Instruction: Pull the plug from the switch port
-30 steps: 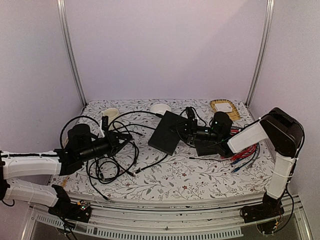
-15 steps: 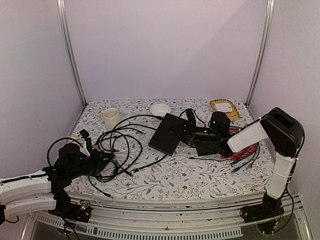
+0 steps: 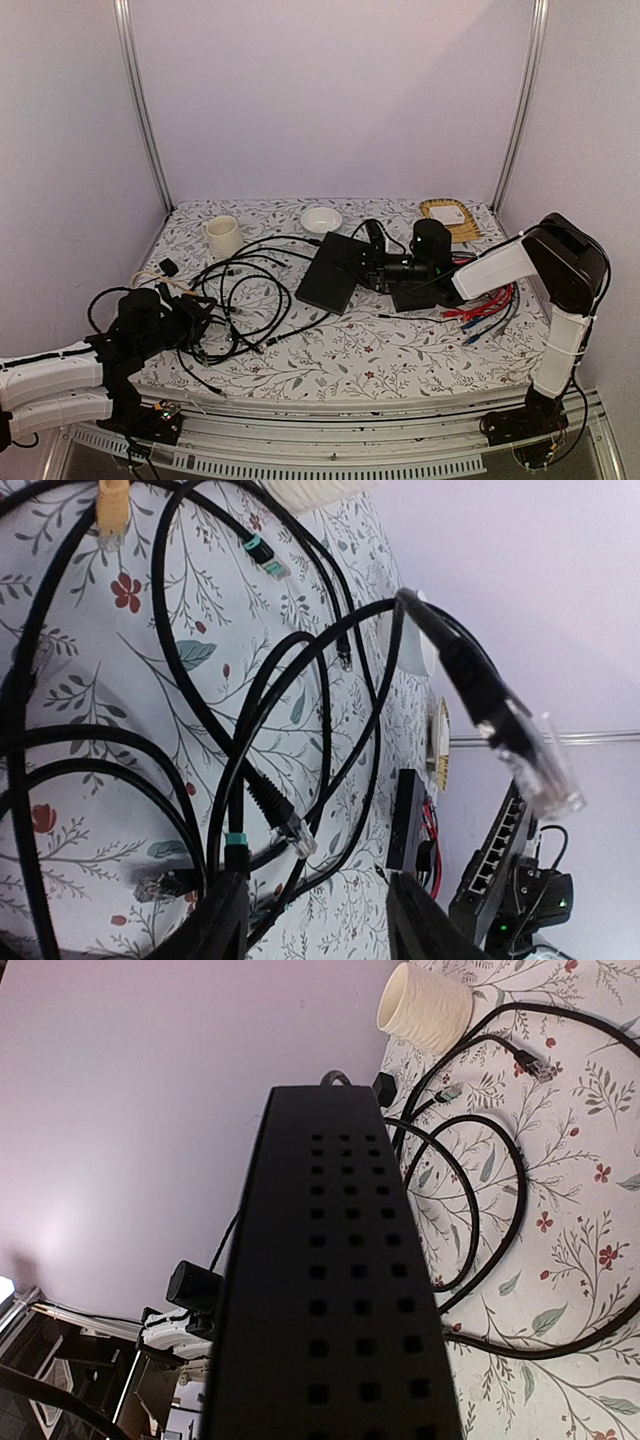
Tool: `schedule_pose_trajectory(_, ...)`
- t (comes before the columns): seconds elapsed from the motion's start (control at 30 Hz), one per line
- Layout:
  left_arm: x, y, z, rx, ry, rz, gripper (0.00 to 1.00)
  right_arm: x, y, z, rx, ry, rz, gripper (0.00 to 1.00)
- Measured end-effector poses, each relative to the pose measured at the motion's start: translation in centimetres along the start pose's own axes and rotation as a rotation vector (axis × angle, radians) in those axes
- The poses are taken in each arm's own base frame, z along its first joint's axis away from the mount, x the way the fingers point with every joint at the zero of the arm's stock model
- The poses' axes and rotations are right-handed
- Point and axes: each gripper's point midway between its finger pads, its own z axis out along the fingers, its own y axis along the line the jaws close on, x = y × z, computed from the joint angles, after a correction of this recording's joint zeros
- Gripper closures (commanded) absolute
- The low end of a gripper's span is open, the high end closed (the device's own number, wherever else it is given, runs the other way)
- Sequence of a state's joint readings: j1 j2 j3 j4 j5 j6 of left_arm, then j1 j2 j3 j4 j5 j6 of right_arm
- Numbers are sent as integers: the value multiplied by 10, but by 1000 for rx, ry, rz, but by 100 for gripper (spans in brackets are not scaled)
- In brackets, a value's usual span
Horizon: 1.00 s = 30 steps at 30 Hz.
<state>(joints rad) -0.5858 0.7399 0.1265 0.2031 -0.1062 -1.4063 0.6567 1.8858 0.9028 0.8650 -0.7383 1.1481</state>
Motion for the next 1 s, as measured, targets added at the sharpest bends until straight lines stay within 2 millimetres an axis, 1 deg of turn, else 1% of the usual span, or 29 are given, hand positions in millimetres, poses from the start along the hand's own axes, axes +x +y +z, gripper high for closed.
schedule_pose_trajectory(0.07, -2, -1, -1, -2, -12, -10, 45, 1, -3, 0, 11, 4, -3, 98)
schedule_pose_trajectory(0.17, -7, -10, -4, 13, -31, -19, 44, 3, -7, 0, 27, 11, -4, 98)
schedule_pose_trajectory(0.4, -27, -58, -20, 132, -101, -14, 43, 4, -8, 1, 36, 17, -19, 98)
schedule_pose_trajectory(0.6, -35, -96, -27, 192, -124, 43, 43, 1, -3, 7, 40, 23, -37, 98)
schedule_pose_trajectory(0.67, -33, -112, -24, 221, -110, 82, 43, -1, 1, 10, 37, 25, -51, 98)
schedule_pose_trajectory(0.7, -33, -114, -23, 225, -108, 87, 43, -3, 5, 13, 32, 27, -59, 98)
schedule_pose_trajectory(0.8, -23, -125, -11, 235, -63, 137, 42, -10, 17, 20, 12, 27, -86, 98)
schedule_pose_trajectory(0.9, -9, -130, 4, 249, -7, 176, 41, -13, 23, 24, -2, 28, -108, 98)
schedule_pose_trajectory(1.0, 5, -133, 18, 279, 50, 200, 40, -10, 21, 27, -2, 41, -109, 98)
